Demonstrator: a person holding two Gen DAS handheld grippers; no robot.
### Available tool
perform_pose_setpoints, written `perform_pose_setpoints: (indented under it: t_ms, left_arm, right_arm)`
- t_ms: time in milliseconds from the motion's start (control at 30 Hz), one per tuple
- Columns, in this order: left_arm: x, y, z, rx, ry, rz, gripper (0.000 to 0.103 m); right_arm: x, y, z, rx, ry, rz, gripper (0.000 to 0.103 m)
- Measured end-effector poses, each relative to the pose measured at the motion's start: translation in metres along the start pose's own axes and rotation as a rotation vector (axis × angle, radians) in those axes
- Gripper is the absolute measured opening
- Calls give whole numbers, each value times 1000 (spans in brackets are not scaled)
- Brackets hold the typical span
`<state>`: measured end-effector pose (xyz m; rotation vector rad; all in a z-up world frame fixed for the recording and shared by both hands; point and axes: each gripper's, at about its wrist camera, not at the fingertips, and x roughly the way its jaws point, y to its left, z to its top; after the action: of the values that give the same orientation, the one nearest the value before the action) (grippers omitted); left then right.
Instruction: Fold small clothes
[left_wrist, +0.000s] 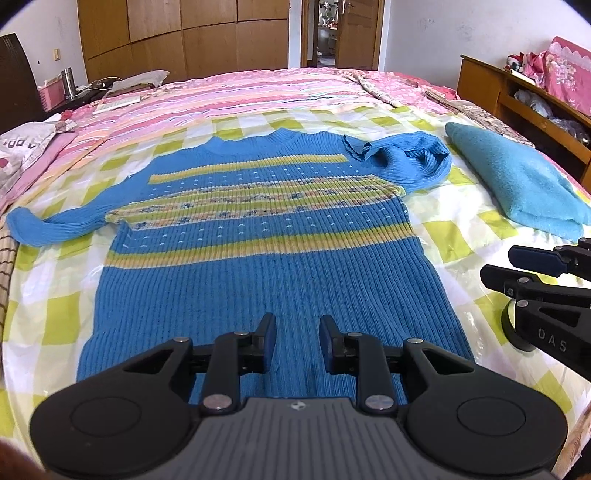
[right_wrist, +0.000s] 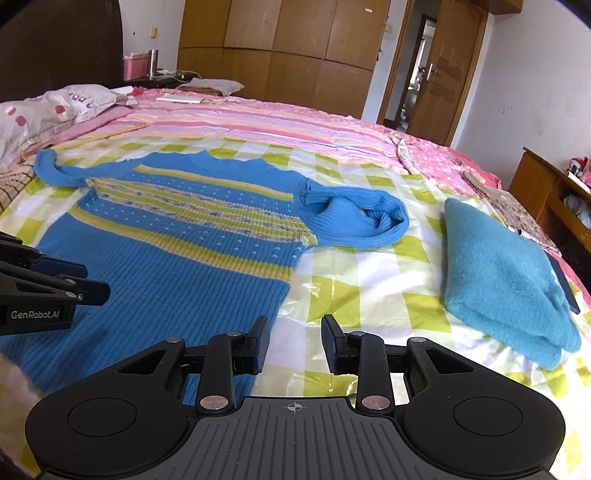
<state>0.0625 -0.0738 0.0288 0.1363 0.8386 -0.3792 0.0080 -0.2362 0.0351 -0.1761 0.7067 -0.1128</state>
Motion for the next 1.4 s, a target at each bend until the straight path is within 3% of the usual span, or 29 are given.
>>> perform_pose_setpoints:
  t_ms: [400,633,900,1067,1400]
  left_arm:
    - [41,6,14,-15,24,-33,31]
    - [60,13,27,-42,20,-15,31]
    - [82,23,44,-99,20,5,31]
    - [88,18,51,-70,3,32,37]
    - [99,24,63,-98,-4,26,38]
  right_arm:
    - [40,13,10,-37,68,-44,31]
    - [64,15,19,-71,90,-51,31]
    - [87,6,30,-62,78,-42,30]
    - [99,5,36,-74,59,-42,30]
    - [114,0,50,-141,6,-54,30]
